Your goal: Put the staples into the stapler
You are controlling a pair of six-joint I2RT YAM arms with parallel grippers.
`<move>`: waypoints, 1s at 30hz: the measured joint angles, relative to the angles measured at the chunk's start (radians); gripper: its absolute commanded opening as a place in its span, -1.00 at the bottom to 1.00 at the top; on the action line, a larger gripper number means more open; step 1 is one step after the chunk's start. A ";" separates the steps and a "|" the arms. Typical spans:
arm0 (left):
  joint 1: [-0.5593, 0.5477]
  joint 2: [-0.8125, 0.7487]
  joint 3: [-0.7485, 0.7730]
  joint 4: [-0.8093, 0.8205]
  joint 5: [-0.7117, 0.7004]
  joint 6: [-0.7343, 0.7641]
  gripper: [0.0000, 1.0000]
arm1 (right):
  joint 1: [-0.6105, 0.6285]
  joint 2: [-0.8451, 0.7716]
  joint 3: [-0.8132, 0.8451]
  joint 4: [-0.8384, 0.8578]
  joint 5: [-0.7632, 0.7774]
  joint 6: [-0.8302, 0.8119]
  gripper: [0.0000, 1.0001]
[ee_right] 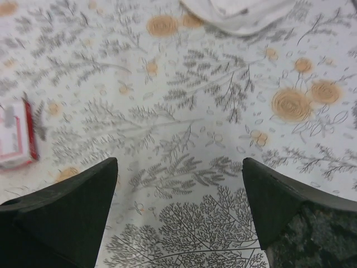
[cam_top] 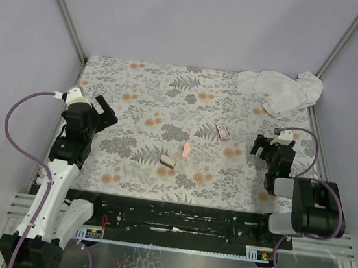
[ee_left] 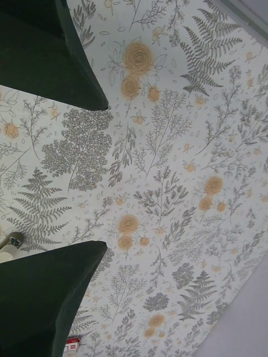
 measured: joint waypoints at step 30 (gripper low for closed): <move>0.000 -0.123 -0.080 0.129 -0.086 0.188 1.00 | 0.305 0.108 0.756 -1.202 -0.104 0.089 0.49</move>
